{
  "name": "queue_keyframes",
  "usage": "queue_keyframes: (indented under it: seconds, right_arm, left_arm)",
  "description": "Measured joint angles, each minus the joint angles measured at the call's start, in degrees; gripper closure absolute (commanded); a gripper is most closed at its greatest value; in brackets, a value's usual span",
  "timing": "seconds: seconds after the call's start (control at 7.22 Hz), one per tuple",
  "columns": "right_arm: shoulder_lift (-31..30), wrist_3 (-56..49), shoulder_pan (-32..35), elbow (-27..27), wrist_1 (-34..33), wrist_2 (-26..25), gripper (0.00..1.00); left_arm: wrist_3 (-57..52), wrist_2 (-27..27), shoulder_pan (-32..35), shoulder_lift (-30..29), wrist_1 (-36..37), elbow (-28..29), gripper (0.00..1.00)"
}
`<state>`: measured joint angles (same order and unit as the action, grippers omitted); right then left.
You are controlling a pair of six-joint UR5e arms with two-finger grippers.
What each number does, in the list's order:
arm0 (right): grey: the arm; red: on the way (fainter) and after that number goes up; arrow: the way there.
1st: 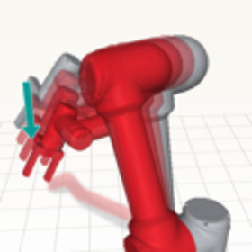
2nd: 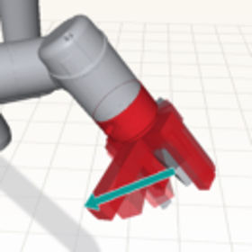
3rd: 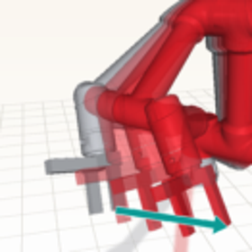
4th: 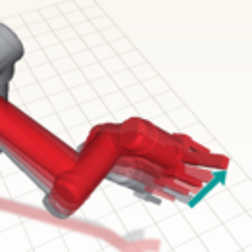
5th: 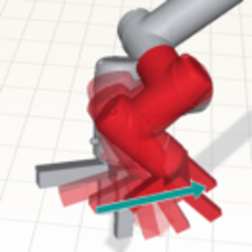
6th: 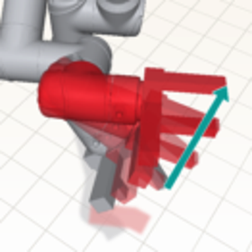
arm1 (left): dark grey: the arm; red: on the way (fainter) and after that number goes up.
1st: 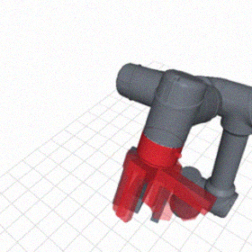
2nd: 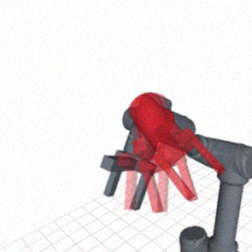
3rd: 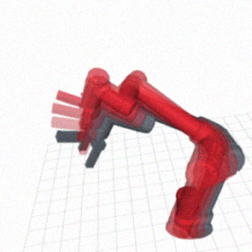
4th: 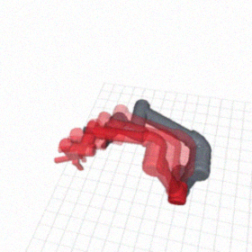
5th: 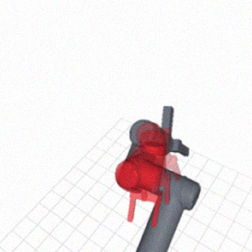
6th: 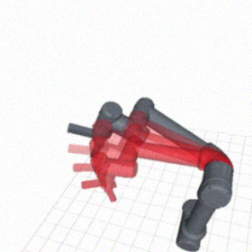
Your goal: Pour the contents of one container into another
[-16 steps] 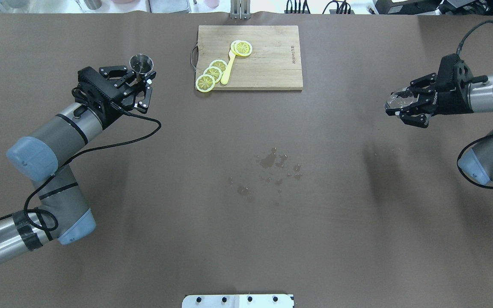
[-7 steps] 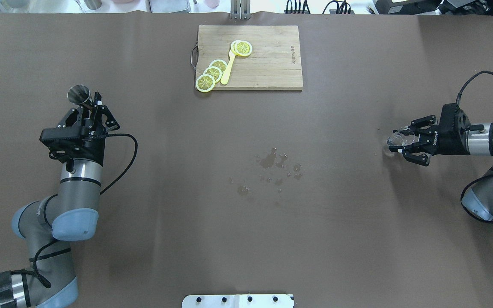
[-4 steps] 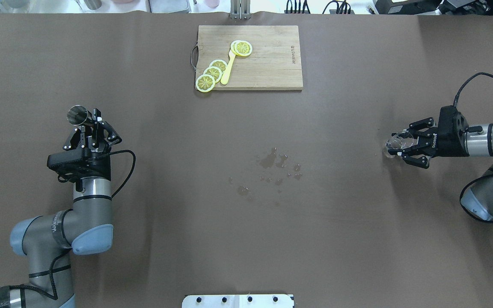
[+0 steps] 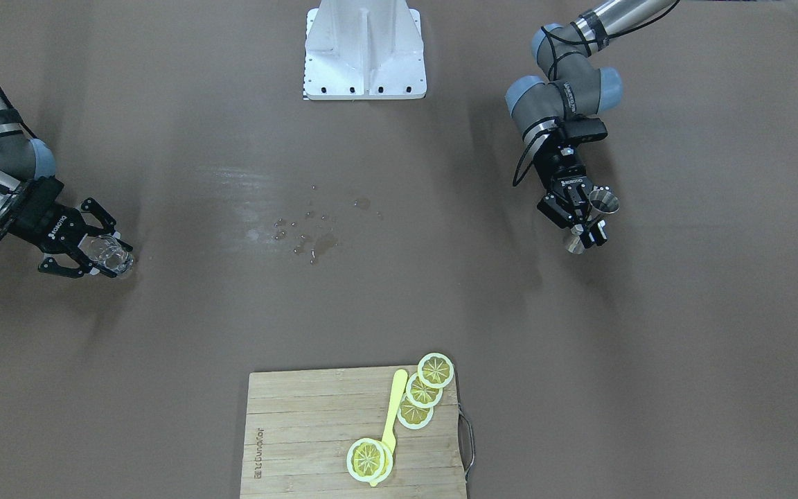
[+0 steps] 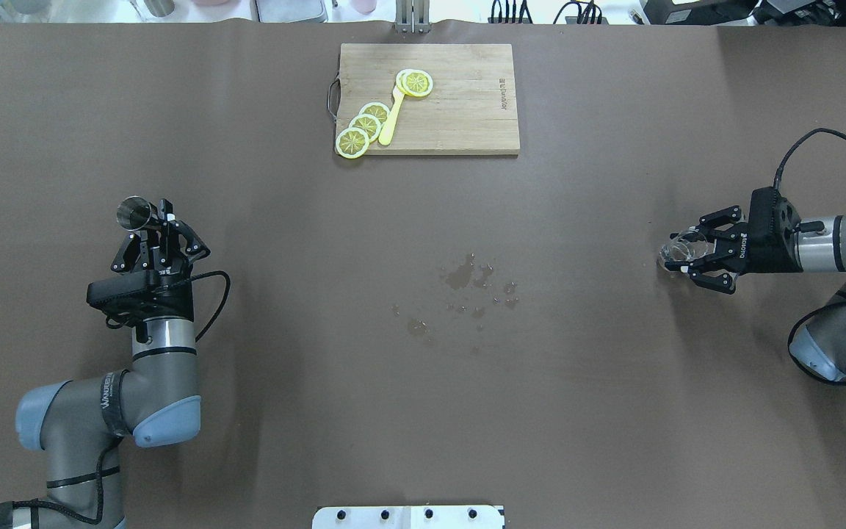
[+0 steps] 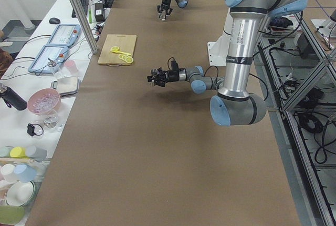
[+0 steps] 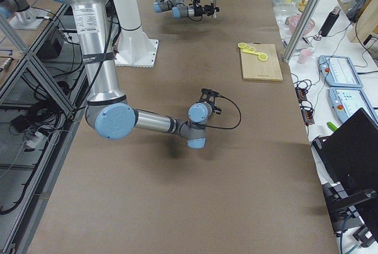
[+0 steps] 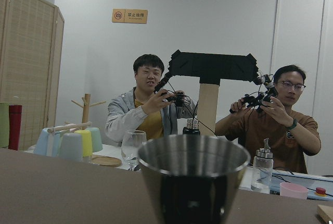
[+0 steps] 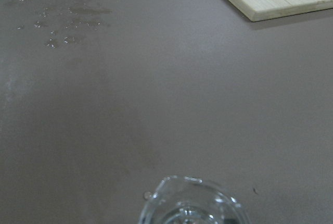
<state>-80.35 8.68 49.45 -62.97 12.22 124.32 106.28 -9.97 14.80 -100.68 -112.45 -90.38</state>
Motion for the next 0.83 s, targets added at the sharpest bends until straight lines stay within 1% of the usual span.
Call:
queue_keyframes:
  seconds: [0.14, 0.42, 0.55, 0.69, 0.83]
  right_arm:
    - [0.0, -0.1, -0.1, 0.1, 0.0, 0.0, 0.61]
    - [0.7, -0.9, -0.2, 0.8, 0.0, -0.3, 0.28]
    - [1.0, -1.0, -0.2, 1.2, 0.0, -0.3, 0.24]
    - [1.2, -1.1, -0.2, 1.4, 0.1, -0.4, 0.05]
    - [1.2, -1.0, -0.2, 1.4, 0.1, -0.4, 0.02]
  left_arm:
    - [0.1, 0.4, -1.0, 0.5, 0.7, 0.0, 1.0]
    - [1.3, 1.2, -2.4, 1.0, 2.1, 0.0, 1.0]
    - [3.2, 1.9, -3.2, 1.2, 3.8, 0.1, 1.0]
    - [7.9, 2.9, -3.7, 1.4, 8.2, 0.1, 1.0]
    - [14.4, 4.3, -3.9, 1.4, 14.7, -0.1, 1.0]
